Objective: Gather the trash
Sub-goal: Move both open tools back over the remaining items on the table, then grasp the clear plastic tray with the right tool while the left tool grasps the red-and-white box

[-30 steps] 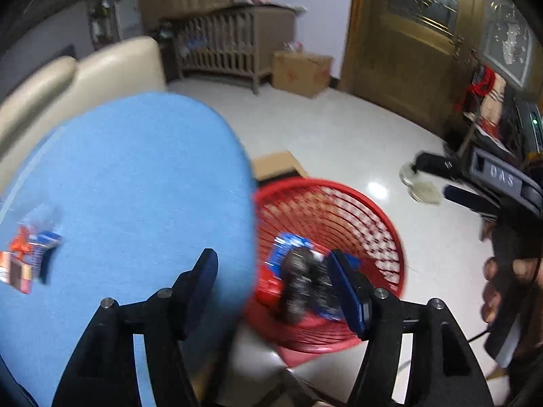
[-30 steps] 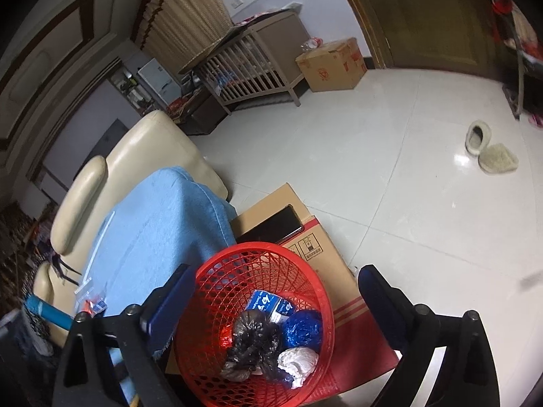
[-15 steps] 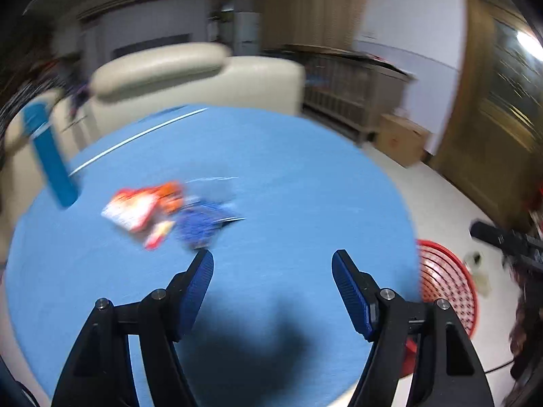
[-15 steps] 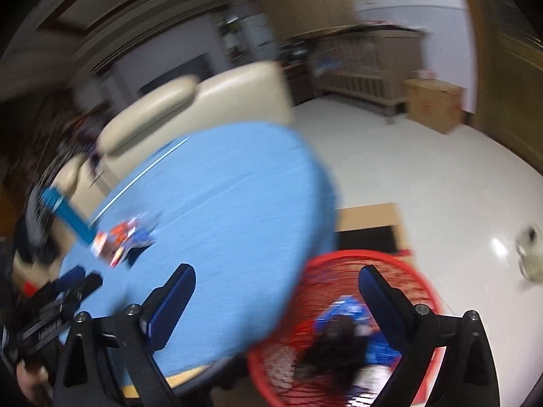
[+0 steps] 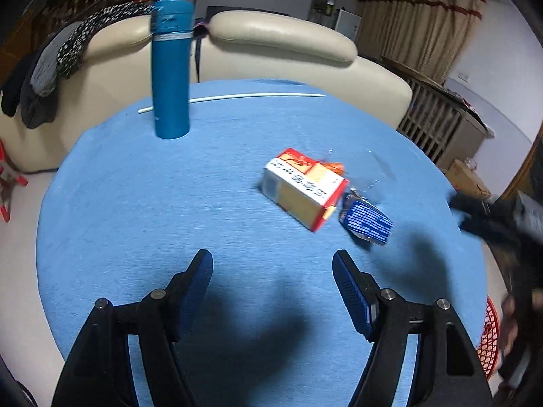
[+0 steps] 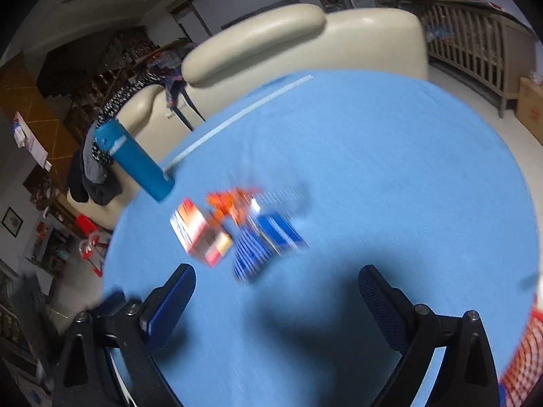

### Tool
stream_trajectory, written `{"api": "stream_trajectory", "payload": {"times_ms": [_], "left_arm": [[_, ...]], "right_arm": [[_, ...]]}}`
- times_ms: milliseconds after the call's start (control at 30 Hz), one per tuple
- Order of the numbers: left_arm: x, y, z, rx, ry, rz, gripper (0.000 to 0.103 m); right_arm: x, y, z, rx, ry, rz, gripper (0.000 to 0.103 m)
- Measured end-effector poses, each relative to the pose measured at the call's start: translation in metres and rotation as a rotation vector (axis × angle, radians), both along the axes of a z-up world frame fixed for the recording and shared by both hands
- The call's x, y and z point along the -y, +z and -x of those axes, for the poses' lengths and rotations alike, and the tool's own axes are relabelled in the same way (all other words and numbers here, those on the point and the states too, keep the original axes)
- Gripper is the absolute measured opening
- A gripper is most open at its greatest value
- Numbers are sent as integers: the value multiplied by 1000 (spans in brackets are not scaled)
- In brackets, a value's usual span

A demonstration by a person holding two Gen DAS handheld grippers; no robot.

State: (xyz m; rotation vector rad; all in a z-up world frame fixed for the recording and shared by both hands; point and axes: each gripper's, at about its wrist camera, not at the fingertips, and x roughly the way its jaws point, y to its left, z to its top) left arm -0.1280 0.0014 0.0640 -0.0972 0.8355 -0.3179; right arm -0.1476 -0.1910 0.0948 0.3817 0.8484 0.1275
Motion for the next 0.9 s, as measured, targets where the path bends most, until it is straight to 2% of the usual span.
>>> {"api": "stream_trajectory", "payload": {"times_ms": [267,400,500,567,600,633,767,900], "left_arm": [[-16,2,-13,8,2,21,74],[-17,0,-24,4,0,36,74],[-13,0,-29,-2,-8,38,74],[-9,0,-33,-3,-12,35,74],[-7,0,-35,-3,-13,33,74],[-4,1,-37,-1,-15,29,74],[9,3,-42,2,-25,23,74],[30,5,-49,3,-33,11,74]], "right_arm": [[-35,-4,-78,21,52,157,98],[-37,-20,-101,-24,71,207,101],[-38,-41,-116,-68,95,204,101],[-39,-51,-124,-90,121,168,100],[-39,-54,-126,-97,118,162,96],[-37,-56,-126,-86,111,142,76],[-25,-51,-115,-62,88,79,76],[-3,-32,-88,-11,34,42,77]]}}
